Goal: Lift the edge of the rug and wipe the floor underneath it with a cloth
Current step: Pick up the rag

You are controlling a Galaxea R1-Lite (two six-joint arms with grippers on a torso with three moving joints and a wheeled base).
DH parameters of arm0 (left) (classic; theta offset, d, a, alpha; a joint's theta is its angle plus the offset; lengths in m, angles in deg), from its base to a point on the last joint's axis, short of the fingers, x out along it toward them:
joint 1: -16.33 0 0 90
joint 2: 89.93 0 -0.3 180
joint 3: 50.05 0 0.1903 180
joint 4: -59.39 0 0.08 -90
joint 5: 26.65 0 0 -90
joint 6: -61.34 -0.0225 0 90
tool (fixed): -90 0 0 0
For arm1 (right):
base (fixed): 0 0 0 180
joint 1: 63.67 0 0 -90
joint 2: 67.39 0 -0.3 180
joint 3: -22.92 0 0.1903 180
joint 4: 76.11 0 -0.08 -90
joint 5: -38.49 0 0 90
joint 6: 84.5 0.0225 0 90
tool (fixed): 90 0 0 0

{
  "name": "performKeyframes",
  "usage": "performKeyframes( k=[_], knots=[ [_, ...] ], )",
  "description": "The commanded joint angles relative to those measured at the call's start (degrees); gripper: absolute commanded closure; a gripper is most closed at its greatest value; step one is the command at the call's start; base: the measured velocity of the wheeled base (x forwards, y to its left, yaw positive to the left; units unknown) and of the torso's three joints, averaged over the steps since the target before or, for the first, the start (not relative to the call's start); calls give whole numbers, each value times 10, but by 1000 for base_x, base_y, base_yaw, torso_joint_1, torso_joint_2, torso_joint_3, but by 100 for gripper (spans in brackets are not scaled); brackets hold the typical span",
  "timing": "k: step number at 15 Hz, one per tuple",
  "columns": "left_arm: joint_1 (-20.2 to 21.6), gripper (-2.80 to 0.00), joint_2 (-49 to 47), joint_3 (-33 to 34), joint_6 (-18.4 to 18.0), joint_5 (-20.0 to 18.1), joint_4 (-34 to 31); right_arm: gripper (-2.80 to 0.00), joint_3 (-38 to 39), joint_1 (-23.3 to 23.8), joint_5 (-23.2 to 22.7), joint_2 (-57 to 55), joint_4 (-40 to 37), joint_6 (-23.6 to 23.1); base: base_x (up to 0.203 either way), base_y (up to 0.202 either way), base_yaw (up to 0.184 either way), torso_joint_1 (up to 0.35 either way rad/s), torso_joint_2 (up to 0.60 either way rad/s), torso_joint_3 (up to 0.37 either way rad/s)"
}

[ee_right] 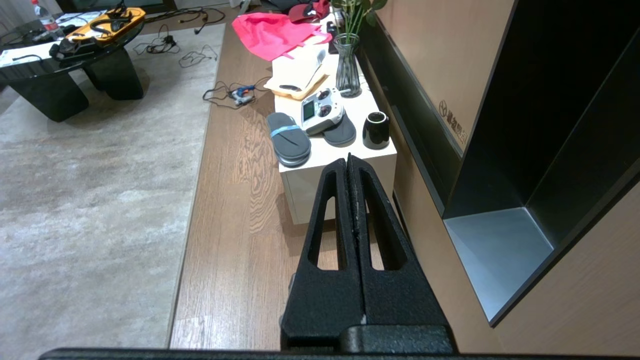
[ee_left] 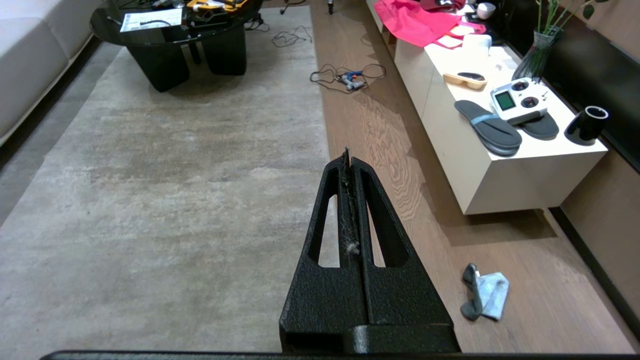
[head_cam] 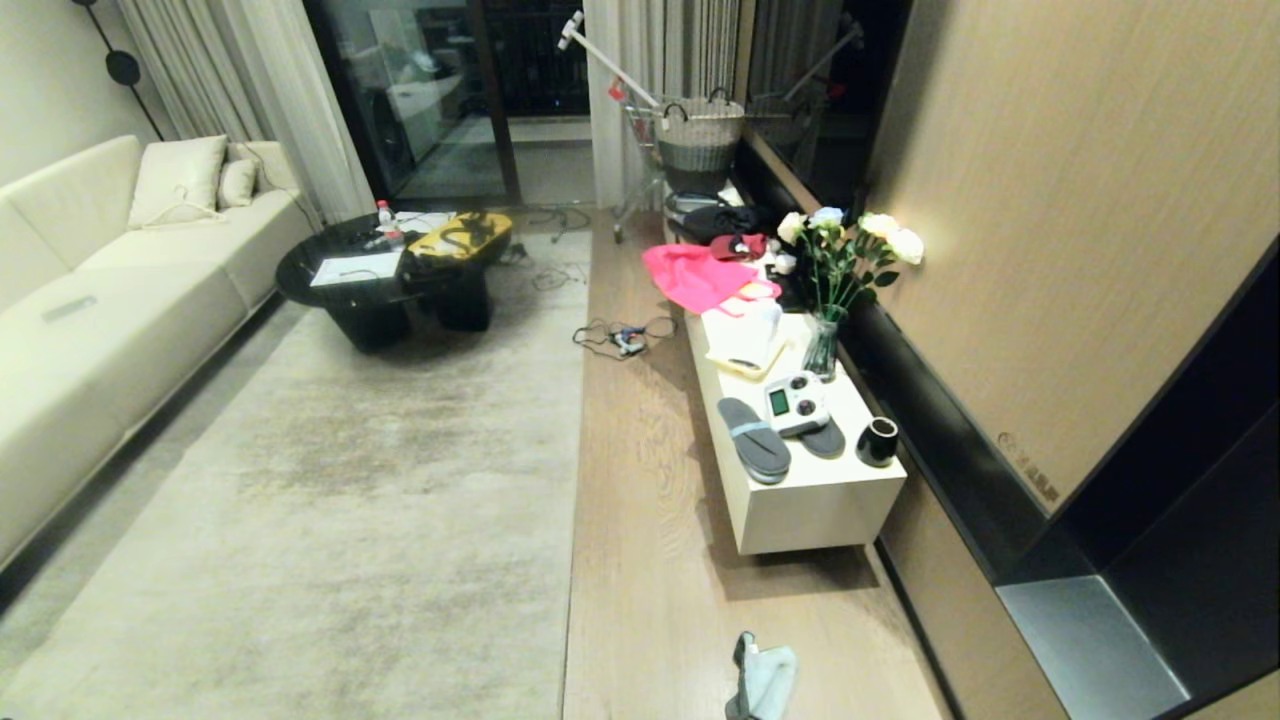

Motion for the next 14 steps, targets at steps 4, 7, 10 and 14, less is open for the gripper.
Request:
performKeyframes(
  k=[4,7,10,14],
  knots=[
    [0,0,0,0,0,-1,0,0,0,0,0,-1,1,0,0,0,0,0,0,0],
    [0,0,0,0,0,0,0,0,0,0,0,-1,1,0,0,0,0,0,0,0],
    [0,0,0,0,0,0,0,0,0,0,0,-1,0,0,0,0,0,0,0,0],
    [0,0,0,0,0,-1,0,0,0,0,0,-1,1,0,0,0,0,0,0,0]
  ],
)
